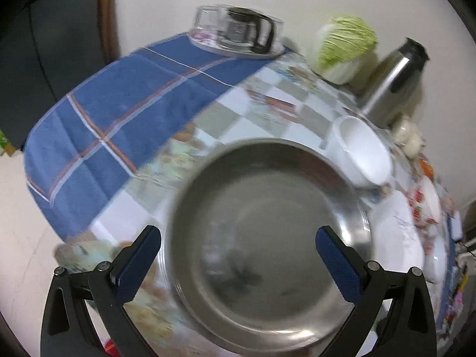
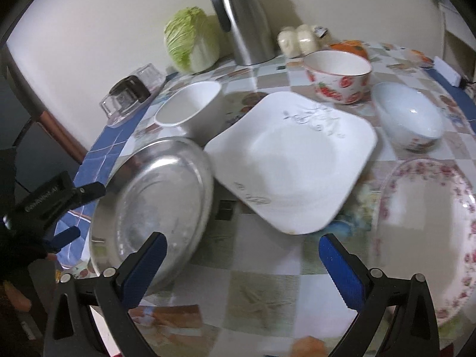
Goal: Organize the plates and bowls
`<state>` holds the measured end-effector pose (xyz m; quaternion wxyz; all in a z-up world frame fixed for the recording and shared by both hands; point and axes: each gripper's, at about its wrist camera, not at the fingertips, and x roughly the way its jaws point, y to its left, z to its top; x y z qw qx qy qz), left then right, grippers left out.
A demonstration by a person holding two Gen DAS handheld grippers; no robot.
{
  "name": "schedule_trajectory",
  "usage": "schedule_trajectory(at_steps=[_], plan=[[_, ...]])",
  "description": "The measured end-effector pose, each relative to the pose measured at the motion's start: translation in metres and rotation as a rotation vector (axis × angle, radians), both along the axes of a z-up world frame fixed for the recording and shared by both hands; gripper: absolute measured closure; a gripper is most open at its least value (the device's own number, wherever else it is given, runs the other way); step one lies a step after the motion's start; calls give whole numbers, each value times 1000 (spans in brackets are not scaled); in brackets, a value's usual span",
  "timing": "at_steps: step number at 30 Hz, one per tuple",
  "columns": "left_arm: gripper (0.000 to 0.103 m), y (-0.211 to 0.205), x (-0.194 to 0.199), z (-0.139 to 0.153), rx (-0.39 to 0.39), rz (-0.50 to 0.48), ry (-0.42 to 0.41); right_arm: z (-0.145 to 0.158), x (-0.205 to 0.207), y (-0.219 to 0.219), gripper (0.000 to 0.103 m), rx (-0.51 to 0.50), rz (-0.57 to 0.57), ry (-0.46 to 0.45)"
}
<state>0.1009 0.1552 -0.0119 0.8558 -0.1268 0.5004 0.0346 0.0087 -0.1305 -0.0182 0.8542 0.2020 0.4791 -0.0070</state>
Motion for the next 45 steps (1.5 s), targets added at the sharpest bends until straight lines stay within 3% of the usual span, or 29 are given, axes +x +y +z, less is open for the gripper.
schedule_trajectory(at_steps=[5,11,13,15,20,27,34,45], plan=[[0,16,5,-8,5,6,-2,-5,9,16,17,50,40,7],[1,28,15,-22,15,28,27,-17,20,27,35,39,59,58],[10,29,18,-26,8,27,32,-22,24,27,45,44,51,76],[26,29,22,-32,15,24,48,-24,28,28,53,42,50,86],[49,30,29,-47,6,26,85,-28,39,30,68,39,63,88],[67,31,37,-52,49,36,73,-36,53,31,83,52,65,98],[67,32,42,-52,54,34,51,-41,58,33,89,77,77,117],[71,38,33,-45,-15,-3,-13,-25,53,40,89,29,92,91]])
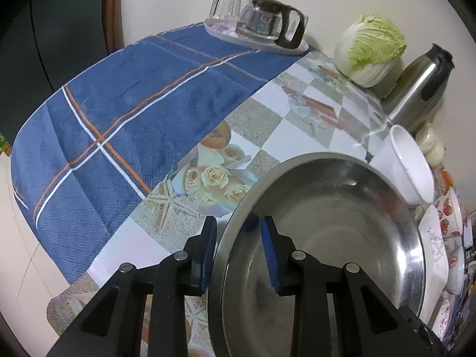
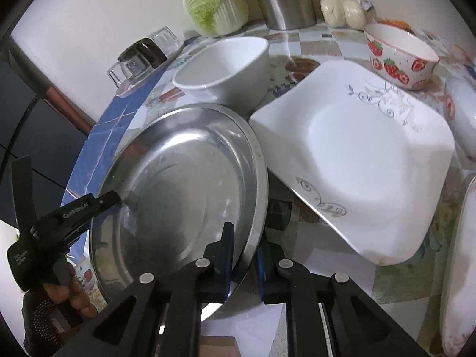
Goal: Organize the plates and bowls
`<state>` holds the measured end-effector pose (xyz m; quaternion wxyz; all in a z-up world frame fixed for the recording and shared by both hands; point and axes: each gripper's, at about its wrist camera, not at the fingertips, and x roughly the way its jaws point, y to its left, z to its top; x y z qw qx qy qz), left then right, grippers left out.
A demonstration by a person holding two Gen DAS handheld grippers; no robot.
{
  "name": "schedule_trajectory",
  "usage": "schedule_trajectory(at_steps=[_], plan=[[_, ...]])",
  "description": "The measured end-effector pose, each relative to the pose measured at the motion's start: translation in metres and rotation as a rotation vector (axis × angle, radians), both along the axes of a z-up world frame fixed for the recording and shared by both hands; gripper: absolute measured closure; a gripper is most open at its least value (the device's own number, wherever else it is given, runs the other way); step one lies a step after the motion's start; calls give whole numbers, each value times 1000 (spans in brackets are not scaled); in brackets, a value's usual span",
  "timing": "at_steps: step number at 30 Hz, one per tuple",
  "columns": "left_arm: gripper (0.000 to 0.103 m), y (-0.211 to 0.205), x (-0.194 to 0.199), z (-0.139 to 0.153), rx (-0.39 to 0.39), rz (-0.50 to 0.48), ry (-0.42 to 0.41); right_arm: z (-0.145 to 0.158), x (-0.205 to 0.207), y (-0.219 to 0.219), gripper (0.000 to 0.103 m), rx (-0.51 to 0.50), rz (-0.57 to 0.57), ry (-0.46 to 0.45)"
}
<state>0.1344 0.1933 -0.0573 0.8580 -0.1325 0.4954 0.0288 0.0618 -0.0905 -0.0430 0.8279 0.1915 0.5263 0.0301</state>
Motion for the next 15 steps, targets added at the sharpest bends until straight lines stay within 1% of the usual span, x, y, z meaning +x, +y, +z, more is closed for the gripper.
schedule_trajectory(at_steps=[2,6,11,15], plan=[[71,0,-2,5,-9,-9,-20,4,-1,0,88,3,1,-13],[71,5,-7,12,-59,0,-44,9,-5,-4,87,27,-12,-22],[71,8,-13,21,-54,9,-66,20,-8,-3,87,32,27,-65],[71,14,-19,31,-74,33,-96,29,-12,-2,87,42,48,-93]])
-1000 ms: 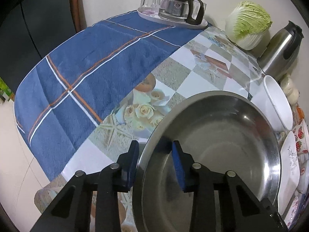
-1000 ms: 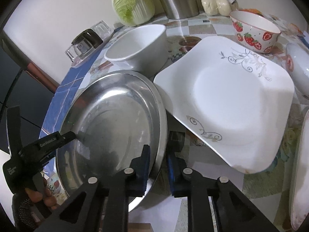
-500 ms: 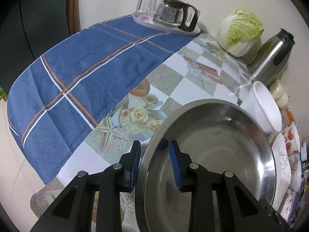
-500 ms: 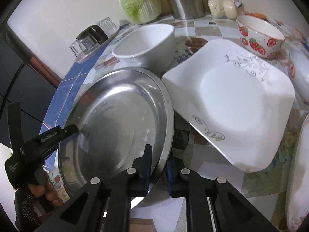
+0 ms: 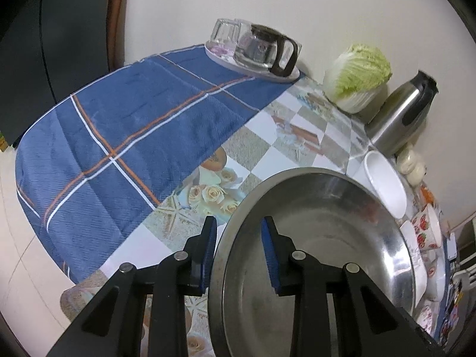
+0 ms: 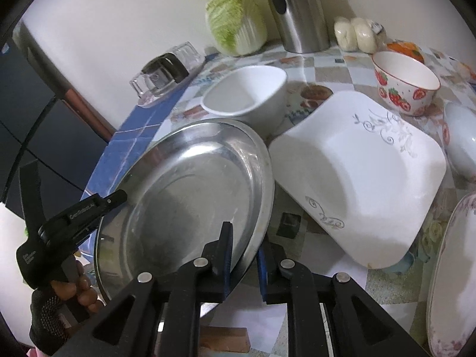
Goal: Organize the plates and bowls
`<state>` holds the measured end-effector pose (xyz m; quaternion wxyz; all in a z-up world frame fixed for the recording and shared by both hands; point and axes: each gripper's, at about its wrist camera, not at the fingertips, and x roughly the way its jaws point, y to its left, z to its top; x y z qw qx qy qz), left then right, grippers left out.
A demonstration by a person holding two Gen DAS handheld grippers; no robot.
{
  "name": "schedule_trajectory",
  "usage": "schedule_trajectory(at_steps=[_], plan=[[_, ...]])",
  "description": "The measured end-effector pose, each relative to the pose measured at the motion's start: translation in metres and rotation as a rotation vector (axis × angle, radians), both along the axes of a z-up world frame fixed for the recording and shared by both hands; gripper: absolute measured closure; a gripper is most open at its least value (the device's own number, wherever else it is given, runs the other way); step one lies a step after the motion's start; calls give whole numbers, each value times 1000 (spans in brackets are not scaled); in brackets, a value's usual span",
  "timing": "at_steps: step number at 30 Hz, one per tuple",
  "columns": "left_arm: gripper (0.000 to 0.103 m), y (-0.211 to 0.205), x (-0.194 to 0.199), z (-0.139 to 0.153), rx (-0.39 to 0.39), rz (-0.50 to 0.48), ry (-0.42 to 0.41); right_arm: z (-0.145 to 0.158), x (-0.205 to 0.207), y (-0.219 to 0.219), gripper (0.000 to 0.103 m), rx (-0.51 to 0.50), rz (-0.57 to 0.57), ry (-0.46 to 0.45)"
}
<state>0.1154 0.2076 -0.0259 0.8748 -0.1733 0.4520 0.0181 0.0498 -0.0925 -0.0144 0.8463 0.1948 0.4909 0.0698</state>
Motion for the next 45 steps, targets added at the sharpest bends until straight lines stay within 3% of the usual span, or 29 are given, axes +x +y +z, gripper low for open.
schedule_trajectory(at_steps=[10,18,27,45], plan=[[71,-3,-15,28,0,18,-84,20,-7,-5,87,16,26,-64],[71,-30,-23,46,7,-11,-140,30,-15,-30,87,25,16,-101],[71,-64,-27,55,-6,-58,-162,37,-26,-68,87,41,-23,-135],[71,-140,-31,64,39,-166,-174,39,-48,-135,87,43,-118,-163]])
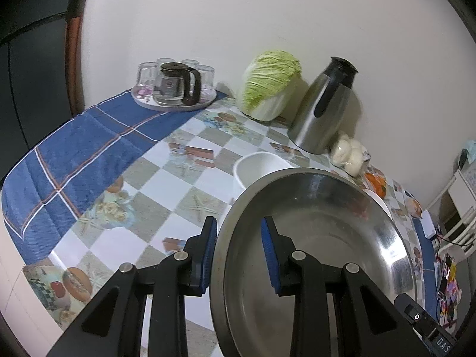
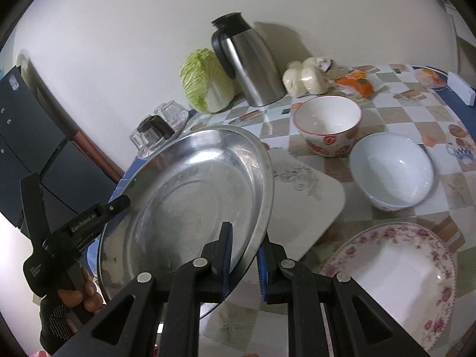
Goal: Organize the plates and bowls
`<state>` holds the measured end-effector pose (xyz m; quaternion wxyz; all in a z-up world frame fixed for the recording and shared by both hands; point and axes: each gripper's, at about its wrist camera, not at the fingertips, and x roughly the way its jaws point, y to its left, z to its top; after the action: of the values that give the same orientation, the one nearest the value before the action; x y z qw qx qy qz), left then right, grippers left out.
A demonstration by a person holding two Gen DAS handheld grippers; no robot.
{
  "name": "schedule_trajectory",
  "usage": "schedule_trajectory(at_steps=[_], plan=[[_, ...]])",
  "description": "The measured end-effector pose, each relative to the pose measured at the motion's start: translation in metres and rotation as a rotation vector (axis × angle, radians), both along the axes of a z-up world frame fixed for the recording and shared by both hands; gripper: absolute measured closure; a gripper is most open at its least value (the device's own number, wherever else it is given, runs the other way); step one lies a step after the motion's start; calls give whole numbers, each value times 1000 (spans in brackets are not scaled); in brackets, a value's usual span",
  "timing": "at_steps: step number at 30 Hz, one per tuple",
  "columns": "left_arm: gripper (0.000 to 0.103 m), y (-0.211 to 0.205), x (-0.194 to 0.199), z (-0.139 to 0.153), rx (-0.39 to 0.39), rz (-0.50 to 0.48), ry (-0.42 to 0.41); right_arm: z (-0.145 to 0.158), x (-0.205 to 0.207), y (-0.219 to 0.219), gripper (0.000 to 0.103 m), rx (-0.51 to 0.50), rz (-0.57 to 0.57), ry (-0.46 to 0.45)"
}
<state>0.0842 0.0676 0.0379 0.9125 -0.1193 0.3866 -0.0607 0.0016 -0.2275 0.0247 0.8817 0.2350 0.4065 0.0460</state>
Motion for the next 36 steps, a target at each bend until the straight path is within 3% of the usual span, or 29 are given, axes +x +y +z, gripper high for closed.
schedule_trajectory(at_steps=[15,36], plan=[[71,-54,3,-23,52,-84,66,-16,-10,-46,86,6,-79,47],[71,-68,29,-52,107,-104,138,-54,10,-53,85,34,-128,133]])
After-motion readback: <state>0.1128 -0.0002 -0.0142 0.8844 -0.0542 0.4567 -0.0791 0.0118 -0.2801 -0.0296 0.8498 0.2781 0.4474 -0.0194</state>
